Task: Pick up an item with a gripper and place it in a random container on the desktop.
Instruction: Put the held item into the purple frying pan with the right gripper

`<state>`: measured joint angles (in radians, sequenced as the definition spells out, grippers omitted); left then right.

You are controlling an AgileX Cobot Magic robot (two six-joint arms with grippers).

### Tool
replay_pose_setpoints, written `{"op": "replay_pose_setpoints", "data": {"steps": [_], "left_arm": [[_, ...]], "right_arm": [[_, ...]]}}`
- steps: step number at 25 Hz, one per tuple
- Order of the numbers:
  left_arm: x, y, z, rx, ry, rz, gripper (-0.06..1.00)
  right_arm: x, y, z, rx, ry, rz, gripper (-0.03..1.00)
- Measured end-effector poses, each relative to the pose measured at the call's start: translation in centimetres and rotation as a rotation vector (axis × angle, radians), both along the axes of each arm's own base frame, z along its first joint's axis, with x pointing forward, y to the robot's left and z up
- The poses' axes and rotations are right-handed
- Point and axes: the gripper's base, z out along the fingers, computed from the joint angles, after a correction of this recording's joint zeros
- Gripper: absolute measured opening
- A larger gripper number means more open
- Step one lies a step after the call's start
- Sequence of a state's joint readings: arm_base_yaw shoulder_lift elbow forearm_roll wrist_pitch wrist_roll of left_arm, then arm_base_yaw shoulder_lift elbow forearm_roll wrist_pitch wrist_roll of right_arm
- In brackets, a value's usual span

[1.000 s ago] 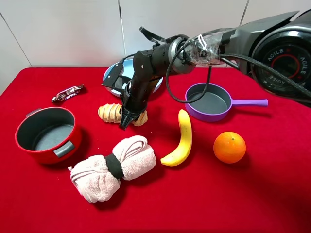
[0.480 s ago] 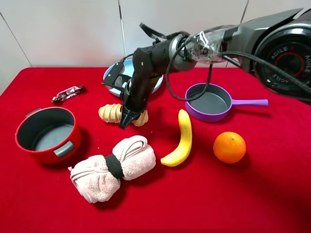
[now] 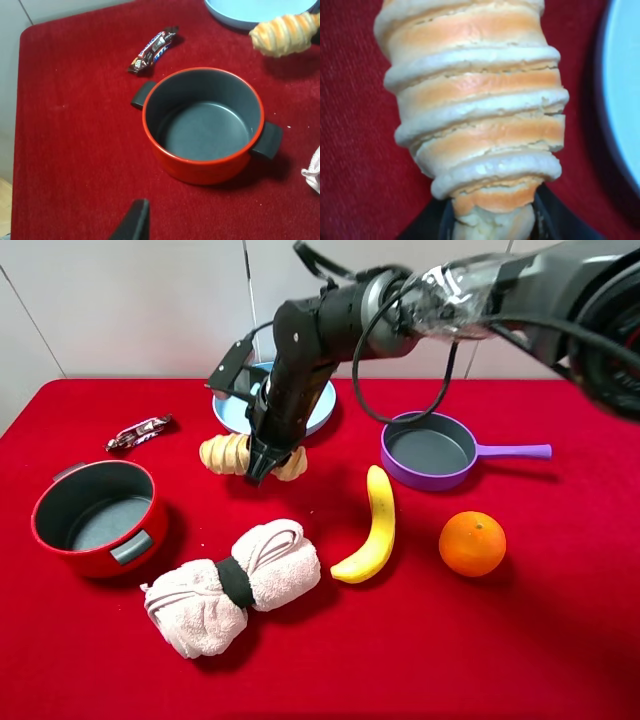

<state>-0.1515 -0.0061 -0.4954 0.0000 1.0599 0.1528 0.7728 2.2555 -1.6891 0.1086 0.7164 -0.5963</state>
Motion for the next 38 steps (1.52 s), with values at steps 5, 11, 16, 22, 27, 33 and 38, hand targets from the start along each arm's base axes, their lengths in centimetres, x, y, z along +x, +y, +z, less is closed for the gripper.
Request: {"op": "replay_pose_setpoints", "data": {"steps": [5,11,16,22,27,33,38], "left_arm": [[0.0,0.0,0.0,0.0,0.0,0.0,0.99],[0.0,0.0,0.0,0.0,0.0,0.0,0.99],[0.0,0.0,0.0,0.0,0.0,0.0,0.99],[0.0,0.0,0.0,0.0,0.0,0.0,0.99],[0.0,0.0,0.0,0.0,0.0,0.0,0.99],[0.0,0.0,0.0,0.0,0.0,0.0,0.99],[0.0,0.0,0.0,0.0,0.0,0.0,0.99]], "right_arm": [[0.0,-0.7,1.9,-0.009,-0.002,-0.02,0.21],[0.5,-2.5,4.1,-0.028,0.01,-0.062,0.18],[1.6,-4.8,4.7,-0.064,0.046,-0.123,0.18],[3.2,-7.9,5.7,-0.074,0.073,-0.223,0.17],[4.5,-10.4,6.0,-0.099,0.085,-0.301,0.17],[5.5,-13.3,5.8,-0.146,0.122,-0.387,0.17],[6.1,-15.4,5.9,-0.173,0.144,-0.461,0.17]]}}
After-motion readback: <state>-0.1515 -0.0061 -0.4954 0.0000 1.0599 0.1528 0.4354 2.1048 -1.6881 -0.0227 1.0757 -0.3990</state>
